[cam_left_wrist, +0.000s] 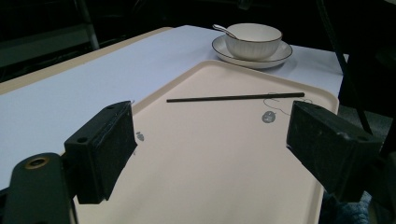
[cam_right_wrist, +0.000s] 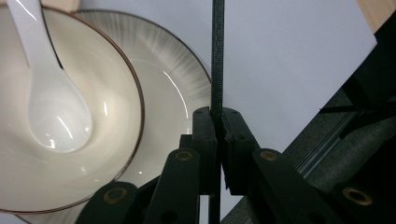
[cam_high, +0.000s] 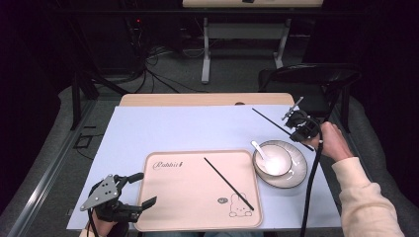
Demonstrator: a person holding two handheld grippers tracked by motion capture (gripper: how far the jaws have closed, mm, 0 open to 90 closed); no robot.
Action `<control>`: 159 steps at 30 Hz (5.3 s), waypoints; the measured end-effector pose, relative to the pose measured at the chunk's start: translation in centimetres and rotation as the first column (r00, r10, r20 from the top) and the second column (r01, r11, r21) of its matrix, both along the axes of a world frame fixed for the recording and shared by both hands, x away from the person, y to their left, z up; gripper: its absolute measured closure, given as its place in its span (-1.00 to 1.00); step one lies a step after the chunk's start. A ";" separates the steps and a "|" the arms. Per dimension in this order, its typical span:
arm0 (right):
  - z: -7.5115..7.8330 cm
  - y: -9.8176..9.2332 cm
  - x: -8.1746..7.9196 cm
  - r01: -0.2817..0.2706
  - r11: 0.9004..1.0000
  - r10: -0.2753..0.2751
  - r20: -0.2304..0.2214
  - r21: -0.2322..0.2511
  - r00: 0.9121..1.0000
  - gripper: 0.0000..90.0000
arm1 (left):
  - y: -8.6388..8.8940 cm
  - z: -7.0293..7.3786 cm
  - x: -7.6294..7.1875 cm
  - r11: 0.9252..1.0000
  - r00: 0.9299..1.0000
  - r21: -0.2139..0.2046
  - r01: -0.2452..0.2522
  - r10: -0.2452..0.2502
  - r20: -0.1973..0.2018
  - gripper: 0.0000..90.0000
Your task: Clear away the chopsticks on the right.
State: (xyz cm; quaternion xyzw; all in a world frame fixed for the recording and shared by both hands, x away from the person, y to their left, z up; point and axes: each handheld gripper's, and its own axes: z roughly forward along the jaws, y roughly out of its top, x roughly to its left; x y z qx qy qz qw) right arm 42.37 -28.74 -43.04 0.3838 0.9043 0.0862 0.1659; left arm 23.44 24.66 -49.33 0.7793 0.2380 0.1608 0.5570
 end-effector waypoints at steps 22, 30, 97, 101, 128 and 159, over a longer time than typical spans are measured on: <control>5.2 5.3 -4.9 -0.022 0.984 0.015 0.045 0.174 0.999 0.90 | 0.1 0.0 0.1 1.000 1.000 -0.001 0.016 -0.016 -0.005 -0.66; 5.3 8.3 -6.8 -0.043 0.979 0.036 0.037 0.197 0.999 0.90 | 0.1 0.0 0.1 1.000 1.000 -0.001 0.022 -0.022 -0.006 -0.66; -5.7 15.7 -8.2 -0.104 0.982 0.121 -0.102 0.155 0.987 -0.53 | 0.1 0.0 0.0 1.000 1.000 0.002 0.012 -0.012 -0.005 -0.66; -4.6 14.4 -8.6 -0.138 0.970 0.146 -0.028 0.201 0.989 -0.69 | 0.1 0.0 0.1 1.000 1.000 -0.001 0.007 -0.007 -0.006 -0.66; -1.2 6.2 -12.9 -0.242 0.914 0.140 0.307 0.325 0.941 -1.00 | 0.1 0.0 0.1 1.000 1.000 0.002 0.008 -0.008 -0.006 -0.66; -5.9 1.5 -21.2 -0.311 0.831 0.004 0.554 0.461 0.833 -1.00 | 0.0 0.0 0.1 1.000 1.000 0.004 0.005 -0.005 -0.004 -0.66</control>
